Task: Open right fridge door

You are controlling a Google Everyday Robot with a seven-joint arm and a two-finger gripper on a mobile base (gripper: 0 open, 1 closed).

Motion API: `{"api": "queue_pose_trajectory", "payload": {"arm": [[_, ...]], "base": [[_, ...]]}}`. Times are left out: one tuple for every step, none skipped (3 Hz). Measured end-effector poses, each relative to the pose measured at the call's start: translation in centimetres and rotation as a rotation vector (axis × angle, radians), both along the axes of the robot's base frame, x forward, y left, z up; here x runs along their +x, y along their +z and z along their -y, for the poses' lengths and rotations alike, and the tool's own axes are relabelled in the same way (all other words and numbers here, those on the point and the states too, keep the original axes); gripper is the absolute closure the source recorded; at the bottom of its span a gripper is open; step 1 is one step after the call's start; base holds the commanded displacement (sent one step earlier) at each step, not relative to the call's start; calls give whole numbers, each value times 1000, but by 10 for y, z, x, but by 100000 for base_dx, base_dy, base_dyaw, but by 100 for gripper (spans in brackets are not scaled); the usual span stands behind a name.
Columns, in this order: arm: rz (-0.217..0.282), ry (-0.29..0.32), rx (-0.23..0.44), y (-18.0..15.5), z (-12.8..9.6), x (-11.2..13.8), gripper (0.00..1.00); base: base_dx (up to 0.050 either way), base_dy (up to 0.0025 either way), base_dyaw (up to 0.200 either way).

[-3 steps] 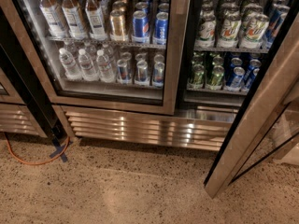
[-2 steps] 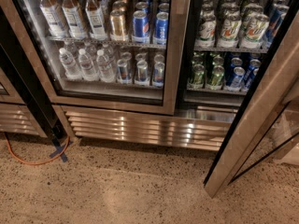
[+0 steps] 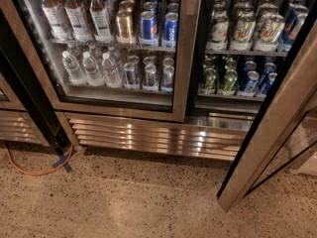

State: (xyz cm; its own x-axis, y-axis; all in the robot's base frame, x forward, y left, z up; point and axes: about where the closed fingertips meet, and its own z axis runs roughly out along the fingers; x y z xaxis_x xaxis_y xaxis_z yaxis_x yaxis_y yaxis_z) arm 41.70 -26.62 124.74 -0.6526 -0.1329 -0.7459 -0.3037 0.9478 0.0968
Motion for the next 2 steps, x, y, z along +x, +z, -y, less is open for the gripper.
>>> {"api": "queue_pose_trajectory", "payload": {"arm": [[-2,-40,0,4,0,5,0],[8,-53,33,13,-10,6,0]], "base": [[0,0,0],[0,0,0]]}}
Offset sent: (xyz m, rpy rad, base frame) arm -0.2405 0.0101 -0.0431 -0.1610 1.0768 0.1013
